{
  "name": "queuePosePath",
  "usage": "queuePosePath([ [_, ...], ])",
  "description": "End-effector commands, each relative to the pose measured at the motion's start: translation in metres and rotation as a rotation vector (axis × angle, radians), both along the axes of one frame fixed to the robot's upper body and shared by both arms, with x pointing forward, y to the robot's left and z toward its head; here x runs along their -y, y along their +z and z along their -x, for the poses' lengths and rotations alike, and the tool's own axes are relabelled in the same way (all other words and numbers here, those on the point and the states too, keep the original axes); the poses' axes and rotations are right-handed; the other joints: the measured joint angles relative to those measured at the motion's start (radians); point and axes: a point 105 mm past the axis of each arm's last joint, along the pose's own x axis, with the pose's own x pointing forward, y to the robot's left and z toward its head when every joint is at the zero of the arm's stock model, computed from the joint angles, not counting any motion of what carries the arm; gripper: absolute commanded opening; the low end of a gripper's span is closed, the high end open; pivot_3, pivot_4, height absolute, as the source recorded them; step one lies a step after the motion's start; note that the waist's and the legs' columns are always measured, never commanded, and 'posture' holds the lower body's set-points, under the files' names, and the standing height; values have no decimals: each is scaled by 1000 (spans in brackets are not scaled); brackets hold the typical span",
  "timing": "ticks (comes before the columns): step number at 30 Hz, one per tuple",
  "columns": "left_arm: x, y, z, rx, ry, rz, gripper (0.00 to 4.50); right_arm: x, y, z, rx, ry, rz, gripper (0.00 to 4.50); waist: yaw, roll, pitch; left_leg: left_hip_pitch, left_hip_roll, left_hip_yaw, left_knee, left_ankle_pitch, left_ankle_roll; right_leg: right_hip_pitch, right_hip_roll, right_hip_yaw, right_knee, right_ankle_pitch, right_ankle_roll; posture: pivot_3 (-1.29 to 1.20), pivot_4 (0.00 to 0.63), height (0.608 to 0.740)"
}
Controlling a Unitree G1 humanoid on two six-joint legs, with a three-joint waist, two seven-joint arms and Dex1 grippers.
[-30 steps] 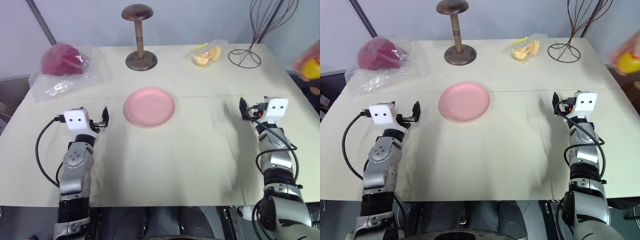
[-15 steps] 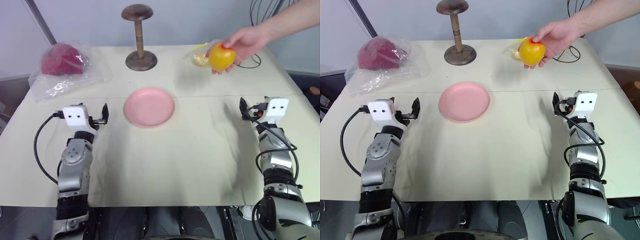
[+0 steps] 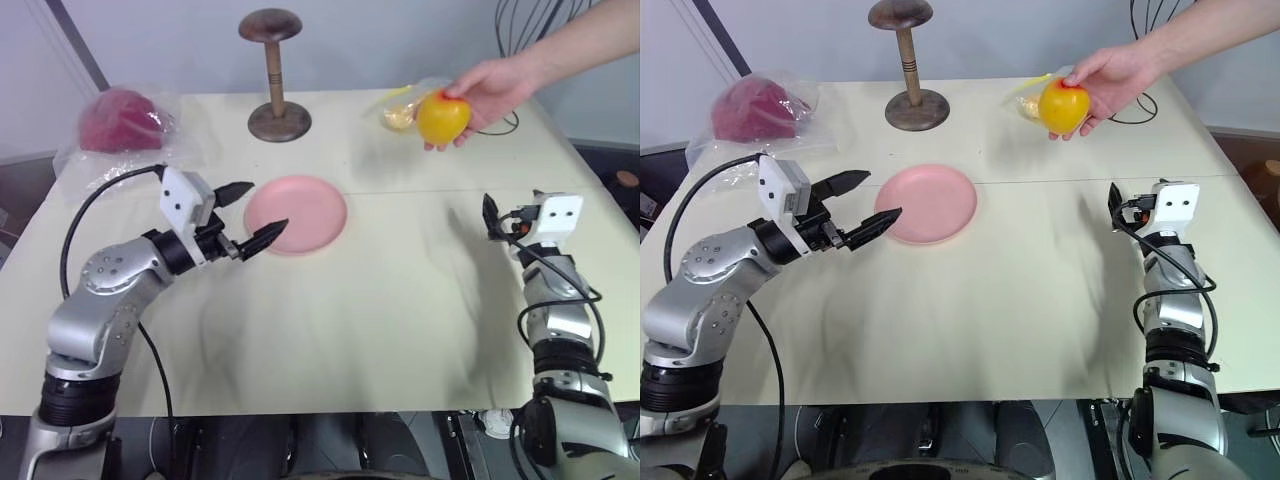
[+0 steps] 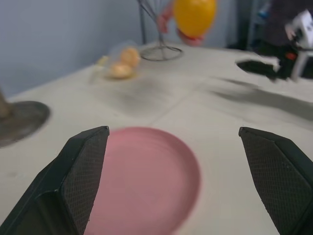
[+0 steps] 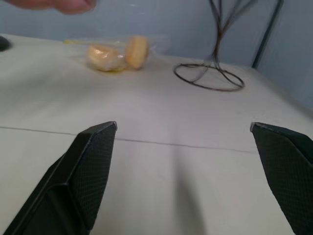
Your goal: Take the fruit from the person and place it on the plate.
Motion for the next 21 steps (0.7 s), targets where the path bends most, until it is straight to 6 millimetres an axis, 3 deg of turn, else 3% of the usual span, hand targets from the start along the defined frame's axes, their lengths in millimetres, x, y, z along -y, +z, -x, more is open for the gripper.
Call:
queuePosePath([
  [1,7,12,8,15,-59,-2,4441,-42,48,16,55,283,17,4500,0,0,0,0,0,0,0,0,0,0,0,0,0,0,0,0,150,740],
  [5,7,13,5,13,-55,11,4441,-52,75,17,65,340,8,4500,4,0,0,1,1,0,0,-1,2,1,0,0,0,0,0,0,150,740],
  [10,7,12,3,19,-40,17,4441,-72,94,8,108,385,-25,4500,5,0,0,1,0,0,0,-1,1,1,0,0,-1,0,0,0,150,740],
  [21,0,10,10,23,29,28,4441,-96,104,-9,125,471,-57,4500,5,0,0,1,0,0,0,0,0,1,0,0,-1,0,0,0,150,740],
])
